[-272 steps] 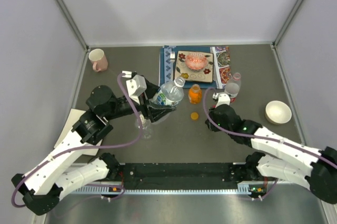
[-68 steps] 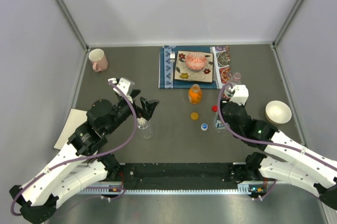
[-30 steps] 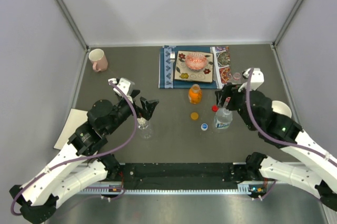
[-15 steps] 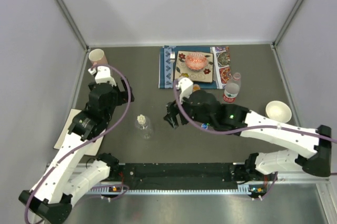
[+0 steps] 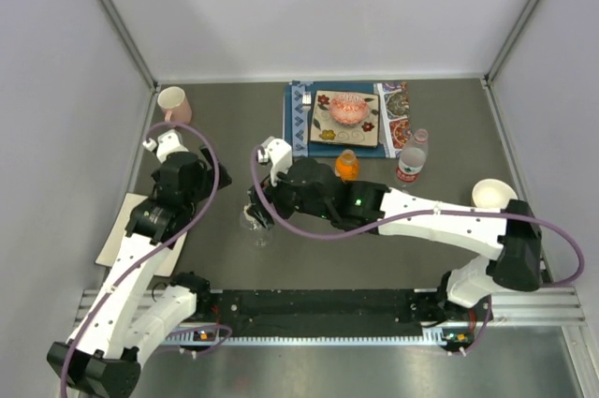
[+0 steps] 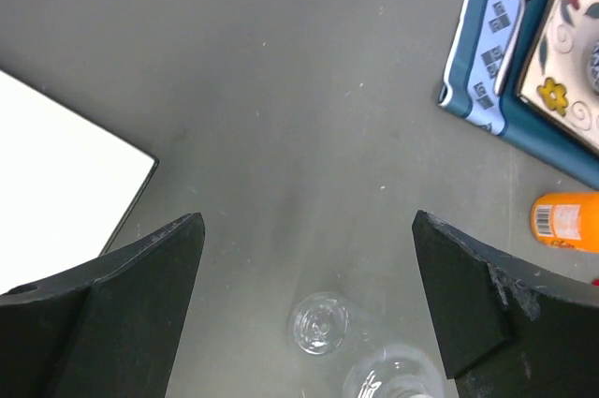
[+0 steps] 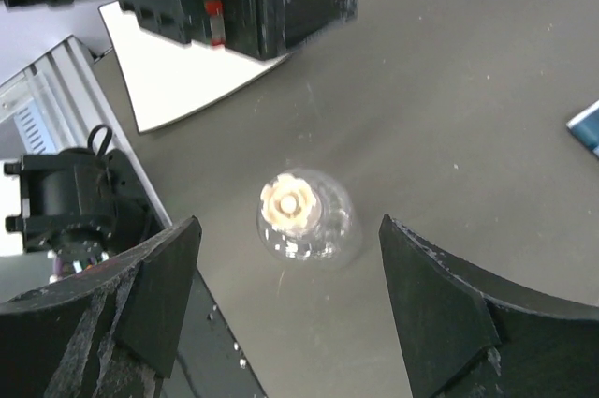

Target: Unscrew the bottle caps

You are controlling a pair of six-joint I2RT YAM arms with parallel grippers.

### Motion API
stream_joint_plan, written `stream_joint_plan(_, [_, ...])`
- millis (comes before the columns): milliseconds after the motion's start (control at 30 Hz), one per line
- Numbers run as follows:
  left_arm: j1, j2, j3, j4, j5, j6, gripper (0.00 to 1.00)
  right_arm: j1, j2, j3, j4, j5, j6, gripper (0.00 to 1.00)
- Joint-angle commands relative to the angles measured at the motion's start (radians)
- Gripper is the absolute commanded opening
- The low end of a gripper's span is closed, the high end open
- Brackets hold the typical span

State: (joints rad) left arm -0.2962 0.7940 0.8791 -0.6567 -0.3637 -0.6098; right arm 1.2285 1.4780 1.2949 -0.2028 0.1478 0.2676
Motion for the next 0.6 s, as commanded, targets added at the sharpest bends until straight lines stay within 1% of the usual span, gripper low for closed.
stream_joint_plan(0, [0.006, -0.018, -0.029, -0.023, -0.007, -0.079, 0.99, 0.012, 0.073, 0.095, 0.039, 0.012, -0.034, 0.77])
stream_joint_plan(167, [0.011, -0.025, -0.063, -0.049, -0.030, -0.102, 0.99, 0.014, 0.151, 0.118, 0.042, -0.005, -0.034, 0.77])
stream_joint_plan(400, [0.017, -0.049, -0.092, -0.035, -0.023, -0.091, 0.99, 0.016, 0.192, 0.113, 0.048, -0.016, -0.030, 0.76])
stream_joint_plan(567, [0.019, -0.042, -0.106, -0.024, -0.015, -0.091, 0.99, 0.016, 0.212, 0.101, 0.054, -0.034, -0.018, 0.72])
